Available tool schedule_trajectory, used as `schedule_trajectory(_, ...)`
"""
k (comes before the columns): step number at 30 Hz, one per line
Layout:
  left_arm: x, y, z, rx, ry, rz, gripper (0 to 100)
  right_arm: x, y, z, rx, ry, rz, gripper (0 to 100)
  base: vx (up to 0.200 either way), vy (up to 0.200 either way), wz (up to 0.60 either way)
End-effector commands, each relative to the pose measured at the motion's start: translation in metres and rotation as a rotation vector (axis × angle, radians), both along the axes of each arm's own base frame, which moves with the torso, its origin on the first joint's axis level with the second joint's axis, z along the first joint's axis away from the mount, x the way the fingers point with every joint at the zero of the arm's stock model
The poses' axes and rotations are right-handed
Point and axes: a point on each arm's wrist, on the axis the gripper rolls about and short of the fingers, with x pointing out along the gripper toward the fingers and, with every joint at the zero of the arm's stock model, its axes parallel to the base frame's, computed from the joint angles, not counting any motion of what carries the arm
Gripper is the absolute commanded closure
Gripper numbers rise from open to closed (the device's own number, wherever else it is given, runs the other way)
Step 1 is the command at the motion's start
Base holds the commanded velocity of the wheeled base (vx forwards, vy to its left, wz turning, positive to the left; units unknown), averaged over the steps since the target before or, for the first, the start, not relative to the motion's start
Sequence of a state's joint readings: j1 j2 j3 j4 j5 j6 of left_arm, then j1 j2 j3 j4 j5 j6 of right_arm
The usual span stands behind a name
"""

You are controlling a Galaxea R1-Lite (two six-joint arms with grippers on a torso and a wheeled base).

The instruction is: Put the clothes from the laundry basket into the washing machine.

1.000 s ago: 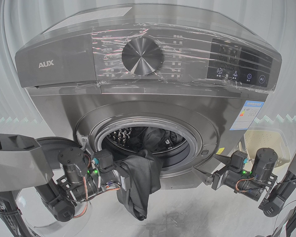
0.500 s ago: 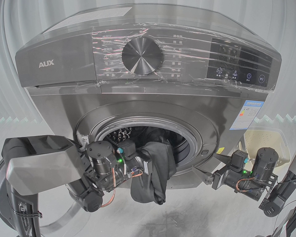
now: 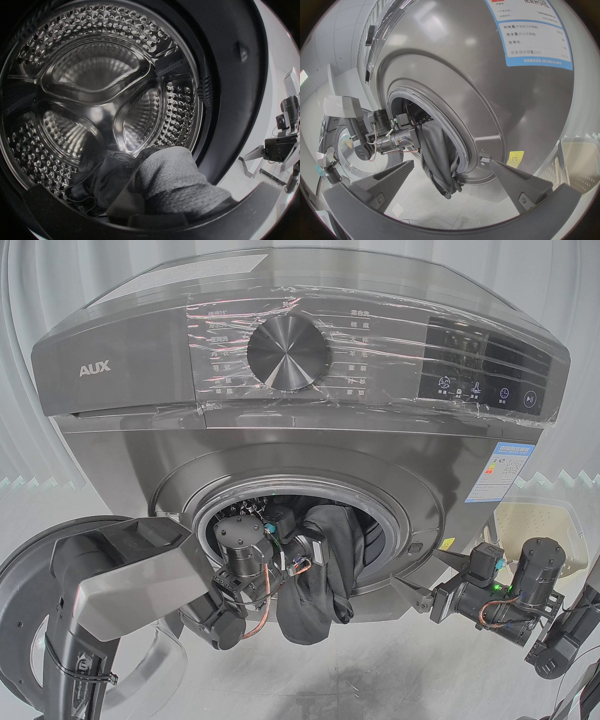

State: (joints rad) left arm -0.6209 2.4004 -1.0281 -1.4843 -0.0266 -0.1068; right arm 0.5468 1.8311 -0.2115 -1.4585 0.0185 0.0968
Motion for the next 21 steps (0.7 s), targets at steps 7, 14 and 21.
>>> schedule_trajectory(7, 0.057, -0.014, -0.016, -0.021, -0.036, 0.118, 100, 0.0, 0.0, -0.001, -0.002, 0.004, 0.001, 0, 0.0, 0.0, 0.0)
schedule_trajectory(14, 0.077, -0.014, -0.013, -0.001, -0.014, 0.147, 100, 0.0, 0.001, -0.003, -0.007, 0.012, 0.005, 0, 0.0, 0.0, 0.0)
schedule_trajectory(21, 0.104, -0.019, 0.001, -0.044, -0.056, 0.232, 100, -0.002, 0.0, -0.004, -0.01, 0.017, 0.007, 0, 0.0, 0.0, 0.0)
